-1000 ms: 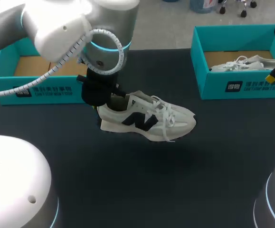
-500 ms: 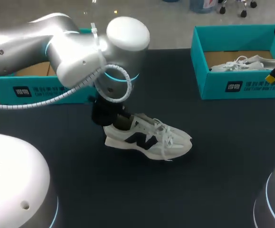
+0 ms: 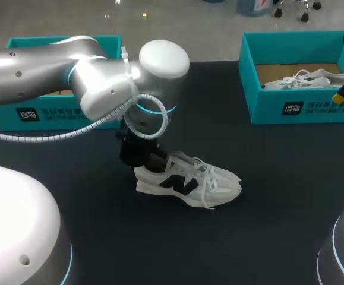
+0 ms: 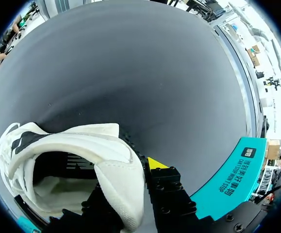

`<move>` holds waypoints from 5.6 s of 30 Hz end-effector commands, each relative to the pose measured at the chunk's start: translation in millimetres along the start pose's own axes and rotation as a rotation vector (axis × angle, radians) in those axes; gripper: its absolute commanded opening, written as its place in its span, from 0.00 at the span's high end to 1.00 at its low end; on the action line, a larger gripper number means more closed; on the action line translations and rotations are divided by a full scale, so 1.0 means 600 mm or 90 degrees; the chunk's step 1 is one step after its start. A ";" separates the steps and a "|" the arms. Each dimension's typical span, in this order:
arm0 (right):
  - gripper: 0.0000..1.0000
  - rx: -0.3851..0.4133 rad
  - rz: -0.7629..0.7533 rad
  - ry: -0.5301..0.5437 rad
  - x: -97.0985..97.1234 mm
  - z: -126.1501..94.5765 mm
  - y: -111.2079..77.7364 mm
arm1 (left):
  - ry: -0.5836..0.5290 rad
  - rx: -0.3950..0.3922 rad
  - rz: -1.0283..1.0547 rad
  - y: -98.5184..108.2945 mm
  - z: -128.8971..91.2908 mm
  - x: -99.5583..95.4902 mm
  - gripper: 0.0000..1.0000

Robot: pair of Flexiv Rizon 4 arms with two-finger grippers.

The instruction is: Take the shoe out of the shoebox, open the shoe tongue, remove and reinsert the insole, then place the shoe into the shoebox

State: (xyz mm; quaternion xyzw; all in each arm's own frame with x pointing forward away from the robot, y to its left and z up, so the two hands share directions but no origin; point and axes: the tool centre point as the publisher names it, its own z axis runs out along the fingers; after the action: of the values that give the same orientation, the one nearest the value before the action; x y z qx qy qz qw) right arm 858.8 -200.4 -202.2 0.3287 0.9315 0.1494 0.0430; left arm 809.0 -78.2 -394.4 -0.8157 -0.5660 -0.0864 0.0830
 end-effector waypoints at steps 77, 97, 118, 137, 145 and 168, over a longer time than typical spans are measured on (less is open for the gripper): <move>0.00 0.000 0.000 0.001 -0.001 0.001 0.000 | -0.729 0.305 -0.928 -0.130 -0.038 0.203 0.00; 0.00 0.000 0.000 0.001 -0.001 0.001 0.000 | -0.835 0.454 -0.985 -0.149 0.017 0.190 0.00; 0.00 0.000 0.000 0.001 -0.001 0.001 0.000 | -0.933 0.456 -1.022 -0.149 0.000 0.197 0.00; 0.00 0.000 0.000 0.001 -0.001 0.001 0.000 | -0.986 0.531 -1.030 -0.145 -0.005 0.207 0.00; 0.00 0.000 0.000 0.001 -0.001 0.001 0.000 | -0.941 0.563 -1.077 -0.155 0.026 0.194 0.00; 0.00 0.000 0.000 0.001 -0.001 0.001 0.000 | -0.927 0.557 -1.089 -0.156 0.030 0.189 0.00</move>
State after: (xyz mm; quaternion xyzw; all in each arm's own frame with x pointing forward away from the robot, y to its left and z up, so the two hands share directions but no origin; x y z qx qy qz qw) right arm 858.7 -200.4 -202.2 0.3287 0.9315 0.1494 0.0430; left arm 761.8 61.5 -382.1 0.0626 -0.8185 0.5669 -0.0689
